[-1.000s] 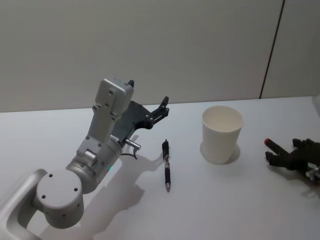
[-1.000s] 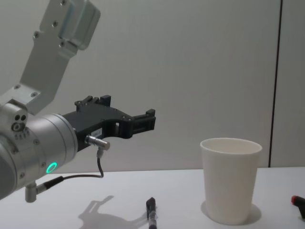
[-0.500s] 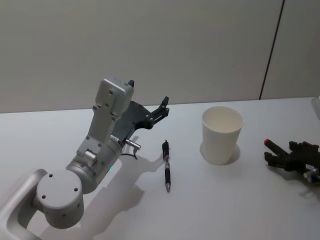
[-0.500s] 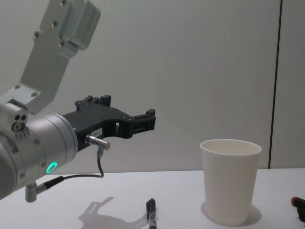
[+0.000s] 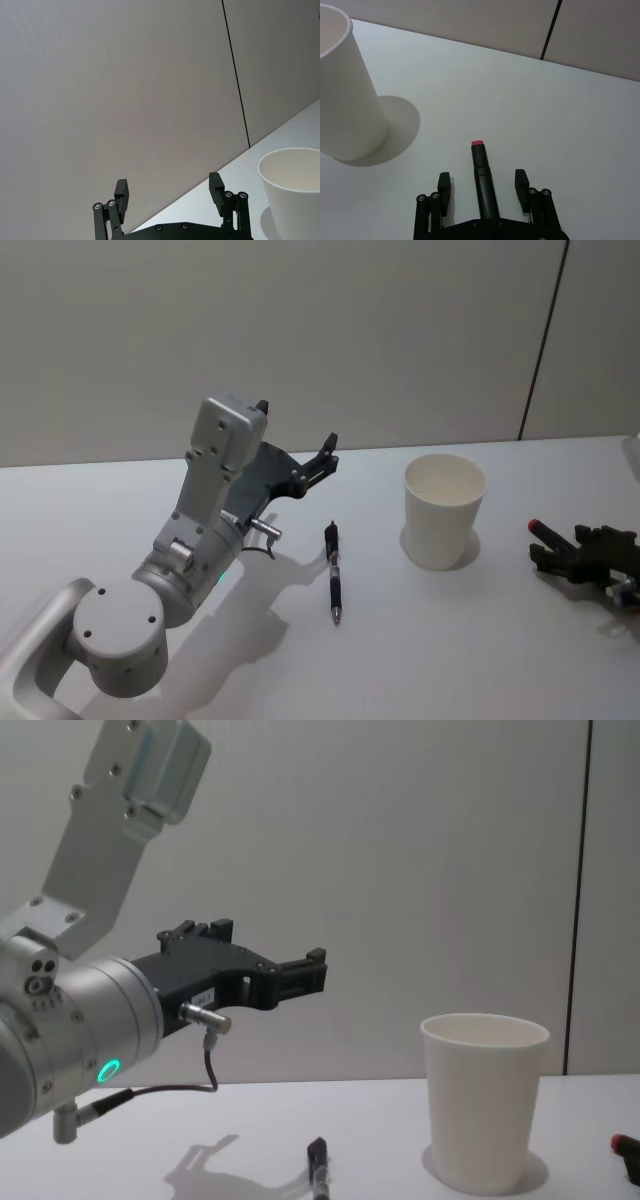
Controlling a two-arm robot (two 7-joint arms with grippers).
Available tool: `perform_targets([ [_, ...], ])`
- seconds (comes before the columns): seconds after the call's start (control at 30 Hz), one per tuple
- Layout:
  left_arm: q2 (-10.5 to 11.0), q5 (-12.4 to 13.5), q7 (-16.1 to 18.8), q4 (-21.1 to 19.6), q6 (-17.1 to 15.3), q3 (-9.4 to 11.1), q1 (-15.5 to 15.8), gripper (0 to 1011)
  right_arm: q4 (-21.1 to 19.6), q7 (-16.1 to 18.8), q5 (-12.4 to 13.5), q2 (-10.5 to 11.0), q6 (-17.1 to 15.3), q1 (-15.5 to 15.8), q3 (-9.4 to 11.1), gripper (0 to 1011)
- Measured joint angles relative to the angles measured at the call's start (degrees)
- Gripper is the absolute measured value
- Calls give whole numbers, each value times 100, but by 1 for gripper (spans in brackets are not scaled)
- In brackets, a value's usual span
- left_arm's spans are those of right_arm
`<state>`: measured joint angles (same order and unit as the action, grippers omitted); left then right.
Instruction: Place the pen into the pen holder.
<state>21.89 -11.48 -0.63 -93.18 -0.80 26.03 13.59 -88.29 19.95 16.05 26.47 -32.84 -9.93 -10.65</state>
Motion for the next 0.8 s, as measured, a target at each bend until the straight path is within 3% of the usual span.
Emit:
perform_targets([
  [0.8, 0, 0, 0, 0, 0, 0, 0, 1001, 23, -15, 9, -8, -3, -4, 1, 657],
])
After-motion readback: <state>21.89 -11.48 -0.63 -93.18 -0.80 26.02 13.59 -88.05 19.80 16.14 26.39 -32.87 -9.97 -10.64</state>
